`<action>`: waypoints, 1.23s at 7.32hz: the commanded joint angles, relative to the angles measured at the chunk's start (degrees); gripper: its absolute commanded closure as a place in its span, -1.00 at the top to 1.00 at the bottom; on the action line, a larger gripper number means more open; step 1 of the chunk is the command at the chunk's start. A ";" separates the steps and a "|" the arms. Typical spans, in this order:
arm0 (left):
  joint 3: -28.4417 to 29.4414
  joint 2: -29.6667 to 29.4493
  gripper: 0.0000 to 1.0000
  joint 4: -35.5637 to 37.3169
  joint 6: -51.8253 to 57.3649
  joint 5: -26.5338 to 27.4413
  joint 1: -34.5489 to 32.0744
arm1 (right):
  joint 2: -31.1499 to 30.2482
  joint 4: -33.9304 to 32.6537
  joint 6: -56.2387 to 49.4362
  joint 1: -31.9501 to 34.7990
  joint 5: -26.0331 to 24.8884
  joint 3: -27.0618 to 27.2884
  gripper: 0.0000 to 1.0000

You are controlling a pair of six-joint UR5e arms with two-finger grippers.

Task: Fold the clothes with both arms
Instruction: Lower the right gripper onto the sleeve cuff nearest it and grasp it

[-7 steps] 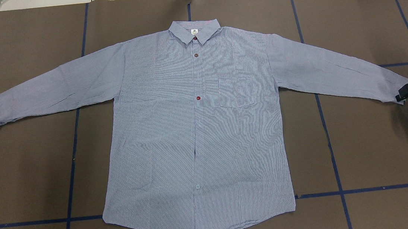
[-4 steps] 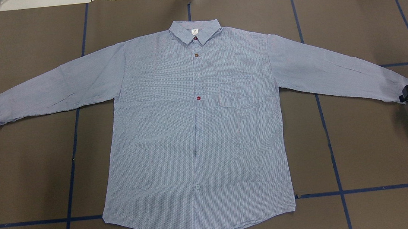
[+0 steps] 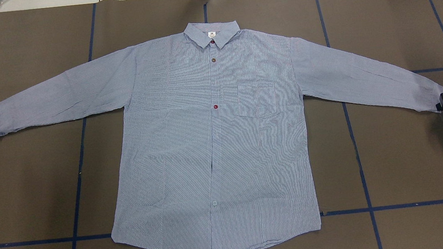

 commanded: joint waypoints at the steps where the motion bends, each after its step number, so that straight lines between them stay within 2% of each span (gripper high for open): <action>1: 0.00 -0.07 0.99 0.00 0.00 0.02 0.03 | -0.05 0.03 -0.01 0.42 0.50 0.99 -1.00; 3: 0.00 -0.25 0.99 0.00 0.00 0.02 0.03 | -1.01 -0.05 -0.10 1.03 1.55 5.01 -1.00; 5: 0.08 -0.25 0.99 0.00 0.00 0.02 0.03 | -0.75 -0.66 -0.10 3.14 5.15 11.25 -1.00; 6: 0.09 -0.25 0.99 0.00 0.00 0.02 0.03 | 0.12 -4.24 -0.10 2.97 5.51 15.11 -1.00; 7: 0.09 -0.25 0.99 0.00 0.00 0.02 0.03 | 3.00 -11.32 -0.10 2.88 6.12 19.85 -1.00; 8: 0.09 -0.25 0.99 0.00 0.00 0.02 0.03 | 8.68 -22.35 -0.10 2.71 6.47 24.33 -1.00; 9: 0.00 -0.25 0.99 0.00 0.00 0.02 0.03 | 16.14 -31.08 -0.01 1.49 6.48 25.94 -1.00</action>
